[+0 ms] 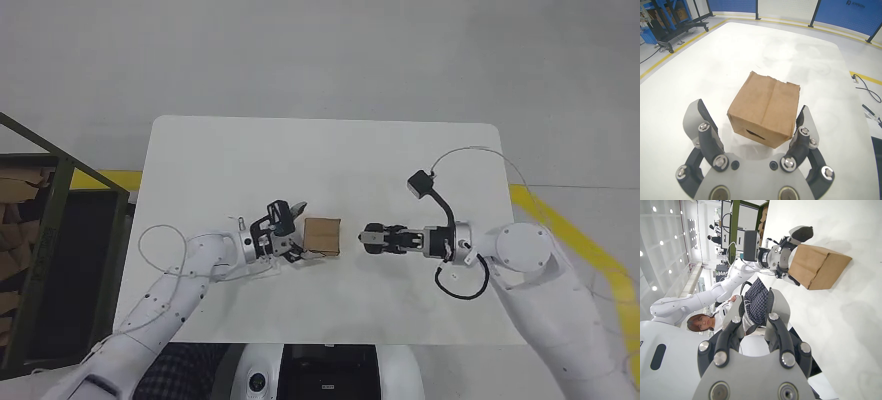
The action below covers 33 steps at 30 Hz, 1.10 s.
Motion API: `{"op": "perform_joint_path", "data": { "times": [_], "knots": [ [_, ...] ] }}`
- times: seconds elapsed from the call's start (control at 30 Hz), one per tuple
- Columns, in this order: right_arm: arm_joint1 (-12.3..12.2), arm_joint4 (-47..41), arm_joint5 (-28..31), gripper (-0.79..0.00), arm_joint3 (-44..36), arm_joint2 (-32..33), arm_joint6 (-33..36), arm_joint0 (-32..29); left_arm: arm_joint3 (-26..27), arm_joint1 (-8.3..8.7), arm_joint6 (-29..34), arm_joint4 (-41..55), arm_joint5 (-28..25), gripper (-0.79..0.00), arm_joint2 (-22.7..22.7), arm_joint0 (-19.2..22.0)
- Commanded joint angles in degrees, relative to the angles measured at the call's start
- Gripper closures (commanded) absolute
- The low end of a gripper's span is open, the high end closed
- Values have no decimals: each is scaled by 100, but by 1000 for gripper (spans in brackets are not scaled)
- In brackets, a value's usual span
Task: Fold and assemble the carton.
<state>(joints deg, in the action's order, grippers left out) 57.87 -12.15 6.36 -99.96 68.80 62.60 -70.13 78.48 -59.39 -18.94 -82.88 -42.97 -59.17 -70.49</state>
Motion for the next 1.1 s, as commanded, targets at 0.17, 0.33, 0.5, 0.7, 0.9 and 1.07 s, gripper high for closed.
{"op": "perform_joint_path", "data": {
  "times": [0.17,0.33,0.5,0.7,0.9,1.07],
  "knots": [
    [-53,414,670,-296,408,349,-319,72,231,165,146,998,-634,-785,-800,-228],
    [-85,716,1116,-385,626,629,-783,56,136,211,723,1544,-571,-785,-1132,-222],
    [-128,1404,1583,-785,839,862,-1211,28,-99,212,1559,2527,-391,-785,-1326,-72],
    [-187,2644,2068,-785,898,1236,-2113,-111,-160,221,2326,3485,-6,-785,-1532,-53],
    [-242,3920,2327,-785,606,1686,-3157,-407,-59,297,2704,4177,317,-785,-2064,-246],
    [-269,4788,2317,-785,189,1953,-3744,-651,233,382,3263,4402,505,-785,-2461,-508]
  ]
}}
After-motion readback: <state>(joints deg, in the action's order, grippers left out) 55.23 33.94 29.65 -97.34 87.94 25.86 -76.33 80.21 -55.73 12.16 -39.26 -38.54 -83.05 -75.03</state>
